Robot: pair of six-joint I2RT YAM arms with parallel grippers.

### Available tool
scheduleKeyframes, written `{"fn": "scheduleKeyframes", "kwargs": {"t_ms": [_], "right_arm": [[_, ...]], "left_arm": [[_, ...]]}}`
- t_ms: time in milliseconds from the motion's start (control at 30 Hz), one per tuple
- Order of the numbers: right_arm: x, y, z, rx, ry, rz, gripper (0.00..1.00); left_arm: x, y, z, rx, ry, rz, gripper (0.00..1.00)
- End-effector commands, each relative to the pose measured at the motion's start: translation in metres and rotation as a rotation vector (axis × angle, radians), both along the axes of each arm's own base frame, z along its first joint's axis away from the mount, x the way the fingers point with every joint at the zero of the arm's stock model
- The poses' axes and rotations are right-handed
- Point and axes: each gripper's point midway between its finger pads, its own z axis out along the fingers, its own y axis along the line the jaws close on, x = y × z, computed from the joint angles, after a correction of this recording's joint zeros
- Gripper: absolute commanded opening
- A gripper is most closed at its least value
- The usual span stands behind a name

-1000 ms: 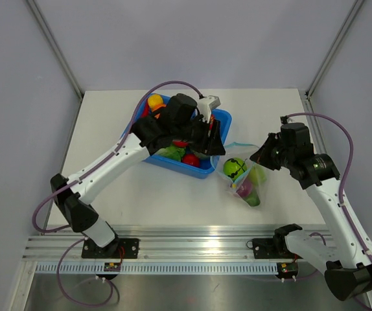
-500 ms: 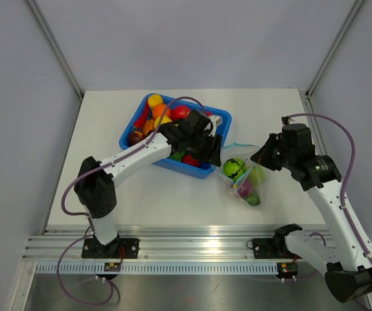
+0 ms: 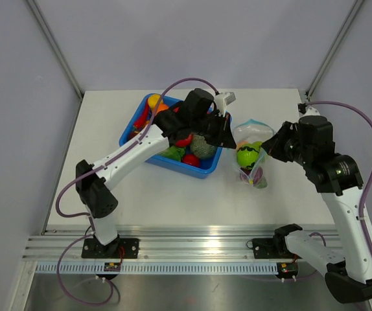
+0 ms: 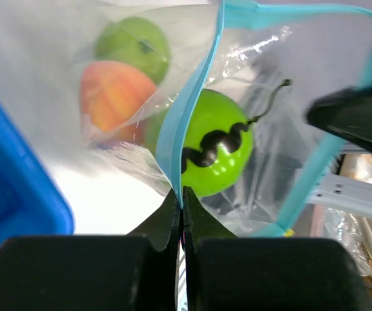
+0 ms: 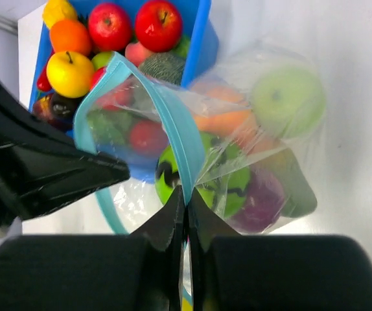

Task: Place the food in the zip-top bag and seal the zipper
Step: Adjust the zipper food storage bag at the center of the board.

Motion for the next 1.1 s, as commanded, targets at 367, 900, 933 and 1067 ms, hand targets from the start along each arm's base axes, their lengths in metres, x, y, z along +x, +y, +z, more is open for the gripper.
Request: {"fn": "scheduleKeyframes", "kwargs": {"t_ms": [367, 900, 933, 1067], "right_arm": [[0.004, -0.029, -0.091, -0.195, 0.207, -0.098, 0.05], [-0.006, -0.043, -0.045, -0.204, 0.098, -0.138, 0.06], [-0.007, -0.044, -0.048, -0.206, 0.106, -0.148, 0.05], [-0.009, -0.046, -0.054, -0.209, 0.112, -0.157, 0.04]], "left_arm": [[0.002, -0.022, -0.018, 0.029, 0.032, -0.038, 0.00], [0.022, -0.018, -0.033, 0.102, 0.004, 0.010, 0.00], [0.024, -0.021, -0.044, 0.117, 0.017, 0.009, 0.00], [0.023, -0.024, -0.057, 0.130, 0.028, -0.030, 0.00]]}}
